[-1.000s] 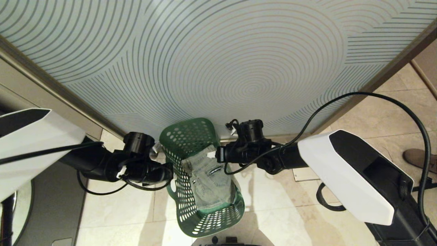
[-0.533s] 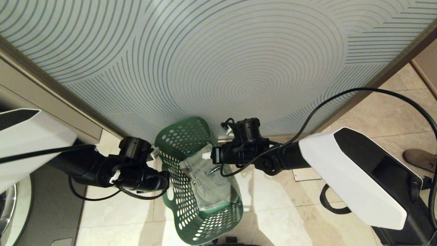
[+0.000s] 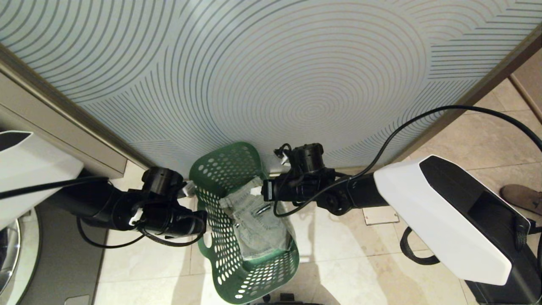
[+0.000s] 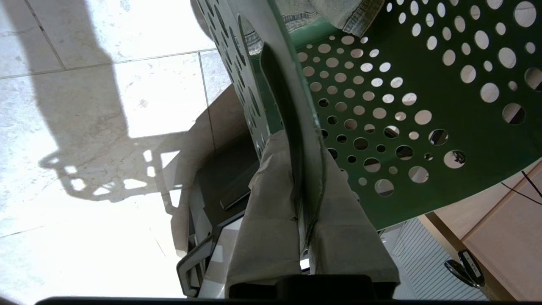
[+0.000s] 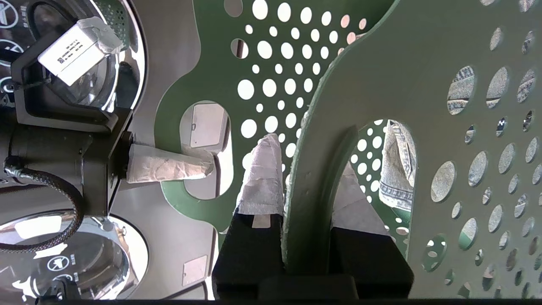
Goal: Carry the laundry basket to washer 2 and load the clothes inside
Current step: Pick up the clothes basket and put it beside the washing machine
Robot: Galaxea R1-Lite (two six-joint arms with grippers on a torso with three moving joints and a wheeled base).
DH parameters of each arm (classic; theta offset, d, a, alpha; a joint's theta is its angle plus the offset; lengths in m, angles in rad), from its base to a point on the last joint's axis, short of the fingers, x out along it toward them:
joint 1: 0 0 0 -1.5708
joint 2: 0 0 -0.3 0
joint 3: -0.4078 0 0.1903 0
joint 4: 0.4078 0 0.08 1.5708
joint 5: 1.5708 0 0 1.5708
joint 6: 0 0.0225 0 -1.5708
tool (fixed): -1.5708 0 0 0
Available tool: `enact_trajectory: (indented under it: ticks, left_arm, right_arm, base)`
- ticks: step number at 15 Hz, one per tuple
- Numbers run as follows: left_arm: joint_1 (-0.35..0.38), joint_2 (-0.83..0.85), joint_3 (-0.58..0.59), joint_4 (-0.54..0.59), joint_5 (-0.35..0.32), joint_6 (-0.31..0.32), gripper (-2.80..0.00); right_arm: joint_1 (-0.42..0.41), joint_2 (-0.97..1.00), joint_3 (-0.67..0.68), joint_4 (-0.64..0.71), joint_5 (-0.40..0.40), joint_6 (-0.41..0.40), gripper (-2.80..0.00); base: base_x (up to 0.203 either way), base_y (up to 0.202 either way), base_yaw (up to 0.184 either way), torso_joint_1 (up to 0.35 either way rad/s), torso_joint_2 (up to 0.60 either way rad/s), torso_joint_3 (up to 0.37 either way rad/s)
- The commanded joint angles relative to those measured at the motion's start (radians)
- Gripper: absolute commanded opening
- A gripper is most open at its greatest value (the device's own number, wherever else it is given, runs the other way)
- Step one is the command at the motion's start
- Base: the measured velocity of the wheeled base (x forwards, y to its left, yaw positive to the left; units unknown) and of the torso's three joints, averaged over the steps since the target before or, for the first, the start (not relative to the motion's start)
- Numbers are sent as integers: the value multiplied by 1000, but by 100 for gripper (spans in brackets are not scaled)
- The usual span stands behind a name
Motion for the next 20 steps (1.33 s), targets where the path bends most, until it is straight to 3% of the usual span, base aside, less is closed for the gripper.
enact_trajectory:
  ticks: [1, 6, 20]
  left_arm:
    - [0, -5, 1, -2, -1, -2, -280]
    - [0, -7, 1, 0, -4, -2, -280]
    - [3, -45, 19, 21, -7, -2, -280]
  right_arm:
    - [0, -1, -4, -3, 3, 3, -280]
    - [14, 3, -8, -4, 3, 5, -280]
    - [45, 6, -48, -8, 6, 8, -280]
  base:
    - [0, 0, 0, 0, 0, 0]
    - [0, 0, 0, 2, 1, 47]
    - [0, 0, 0, 1, 2, 198]
